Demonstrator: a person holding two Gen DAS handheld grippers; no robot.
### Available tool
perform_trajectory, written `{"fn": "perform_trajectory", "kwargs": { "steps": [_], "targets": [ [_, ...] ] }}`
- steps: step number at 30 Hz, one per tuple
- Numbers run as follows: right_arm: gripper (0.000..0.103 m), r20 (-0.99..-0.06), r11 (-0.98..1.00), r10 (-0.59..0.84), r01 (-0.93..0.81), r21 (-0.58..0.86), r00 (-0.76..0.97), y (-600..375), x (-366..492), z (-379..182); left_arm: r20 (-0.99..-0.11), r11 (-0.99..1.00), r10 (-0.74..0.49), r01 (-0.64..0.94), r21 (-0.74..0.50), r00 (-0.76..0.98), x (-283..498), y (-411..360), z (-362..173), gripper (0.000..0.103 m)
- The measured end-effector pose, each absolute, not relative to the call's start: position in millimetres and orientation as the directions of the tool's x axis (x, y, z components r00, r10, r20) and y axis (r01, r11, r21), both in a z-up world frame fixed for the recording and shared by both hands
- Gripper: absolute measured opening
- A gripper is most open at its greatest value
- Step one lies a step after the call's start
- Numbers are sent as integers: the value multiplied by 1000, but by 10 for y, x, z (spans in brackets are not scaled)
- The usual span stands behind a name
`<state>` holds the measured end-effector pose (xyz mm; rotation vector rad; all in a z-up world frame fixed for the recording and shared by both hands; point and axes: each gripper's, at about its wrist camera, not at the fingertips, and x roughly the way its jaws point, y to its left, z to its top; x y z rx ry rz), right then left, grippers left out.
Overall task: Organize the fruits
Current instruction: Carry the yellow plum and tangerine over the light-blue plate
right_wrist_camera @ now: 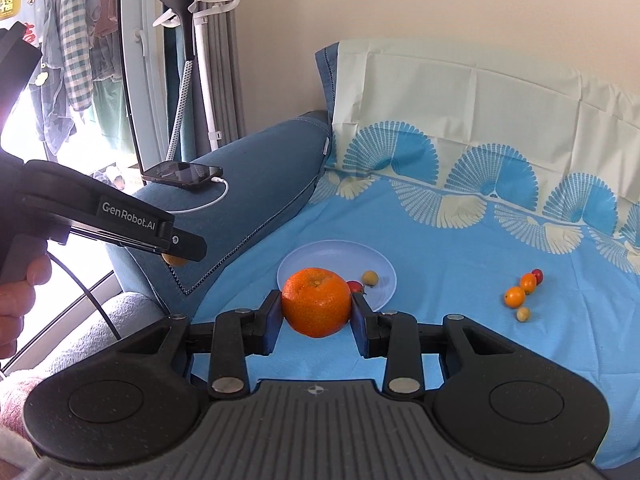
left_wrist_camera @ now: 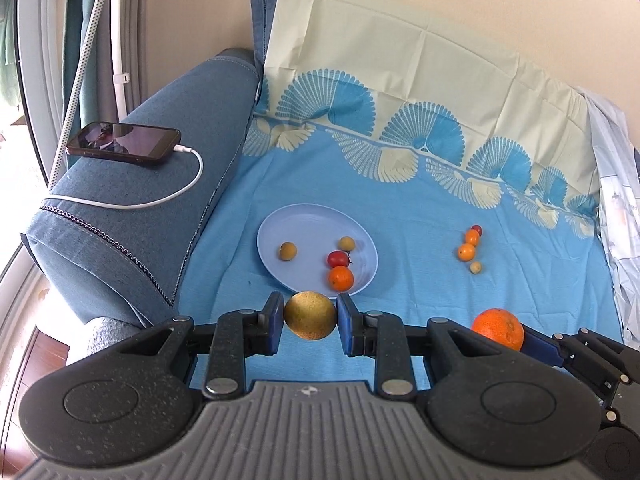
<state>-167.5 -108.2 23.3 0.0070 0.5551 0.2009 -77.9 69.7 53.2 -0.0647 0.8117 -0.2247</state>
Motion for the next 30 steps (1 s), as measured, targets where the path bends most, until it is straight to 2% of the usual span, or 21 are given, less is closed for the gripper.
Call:
{"fn": "perform_trajectory", "kwargs": {
  "steps": [30],
  "targets": [
    [37, -606, 980, 196, -182, 86, 771, -1104, -1314, 14, -759, 981, -190, 144, -127, 623, -377, 681, 305, 31]
  ]
}}
